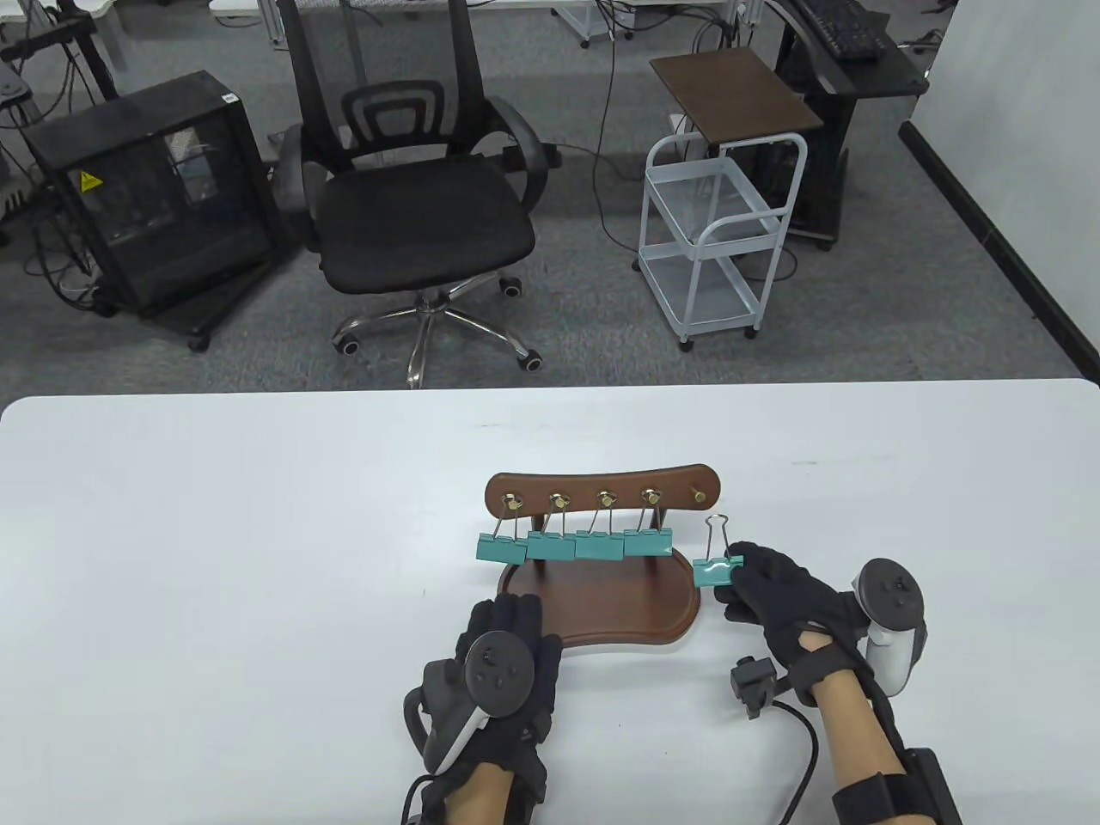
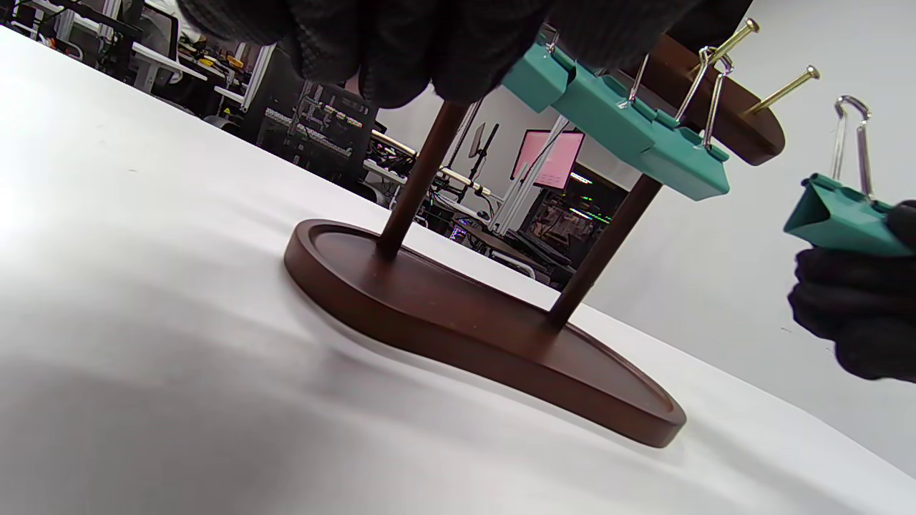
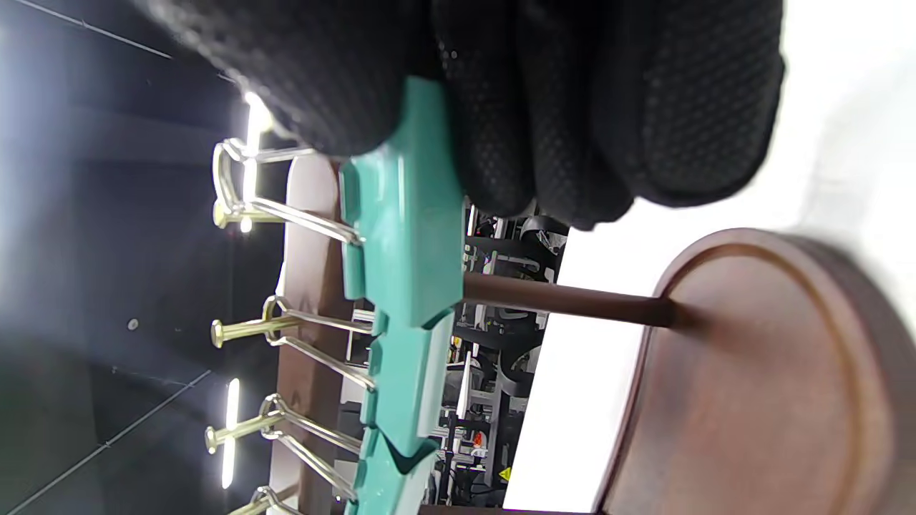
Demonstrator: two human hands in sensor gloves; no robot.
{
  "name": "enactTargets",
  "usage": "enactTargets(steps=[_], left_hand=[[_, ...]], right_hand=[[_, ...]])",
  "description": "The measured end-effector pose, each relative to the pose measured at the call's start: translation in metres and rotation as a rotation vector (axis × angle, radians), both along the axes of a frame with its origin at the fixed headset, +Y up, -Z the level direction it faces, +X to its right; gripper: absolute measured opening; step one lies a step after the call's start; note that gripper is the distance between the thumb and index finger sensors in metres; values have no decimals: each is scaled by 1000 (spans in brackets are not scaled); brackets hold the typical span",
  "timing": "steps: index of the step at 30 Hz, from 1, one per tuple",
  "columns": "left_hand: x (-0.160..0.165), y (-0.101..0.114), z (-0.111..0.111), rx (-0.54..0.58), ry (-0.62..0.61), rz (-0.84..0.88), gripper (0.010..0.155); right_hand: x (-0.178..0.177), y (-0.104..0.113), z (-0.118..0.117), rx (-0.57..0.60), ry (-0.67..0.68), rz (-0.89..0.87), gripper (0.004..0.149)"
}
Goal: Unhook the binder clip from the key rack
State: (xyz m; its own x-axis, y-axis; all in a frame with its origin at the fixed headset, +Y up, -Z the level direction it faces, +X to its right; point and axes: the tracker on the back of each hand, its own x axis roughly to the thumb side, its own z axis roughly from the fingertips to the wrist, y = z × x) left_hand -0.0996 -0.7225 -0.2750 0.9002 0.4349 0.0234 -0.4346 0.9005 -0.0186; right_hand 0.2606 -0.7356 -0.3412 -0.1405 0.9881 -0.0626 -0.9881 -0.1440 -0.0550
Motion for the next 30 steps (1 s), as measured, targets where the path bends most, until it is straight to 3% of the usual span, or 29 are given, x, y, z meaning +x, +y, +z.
enactTargets(steps=[16, 22, 30], left_hand=[[0, 0, 1, 2, 1, -3, 62], [-1, 0, 2, -1, 3, -2, 62], [-2, 0, 2, -9, 4, -1, 62]], right_hand=[[1, -16, 22, -80, 70, 141, 49], [2, -20, 25, -251, 27, 327, 49], [3, -25, 29, -416, 79, 491, 48]])
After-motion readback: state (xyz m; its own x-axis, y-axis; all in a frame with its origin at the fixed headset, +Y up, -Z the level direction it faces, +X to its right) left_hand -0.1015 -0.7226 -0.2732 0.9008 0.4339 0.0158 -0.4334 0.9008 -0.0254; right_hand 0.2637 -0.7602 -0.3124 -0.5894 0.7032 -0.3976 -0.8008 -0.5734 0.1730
